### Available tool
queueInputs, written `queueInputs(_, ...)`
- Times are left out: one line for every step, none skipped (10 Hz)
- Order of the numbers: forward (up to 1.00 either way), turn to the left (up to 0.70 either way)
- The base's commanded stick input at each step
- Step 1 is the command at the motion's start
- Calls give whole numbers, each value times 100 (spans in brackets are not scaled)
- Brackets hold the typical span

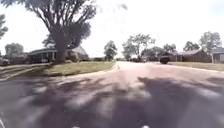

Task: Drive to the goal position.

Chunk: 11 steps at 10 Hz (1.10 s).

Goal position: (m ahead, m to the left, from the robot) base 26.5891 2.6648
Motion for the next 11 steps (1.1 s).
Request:
queueInputs(100,-1)
queueInputs(100,0)
queueInputs(100,0)
queueInputs(100,0)
queueInputs(100,0)
queueInputs(100,0)
queueInputs(100,0)
queueInputs(100,0)
queueInputs(100,0)
queueInputs(100,0)
queueInputs(100,0)
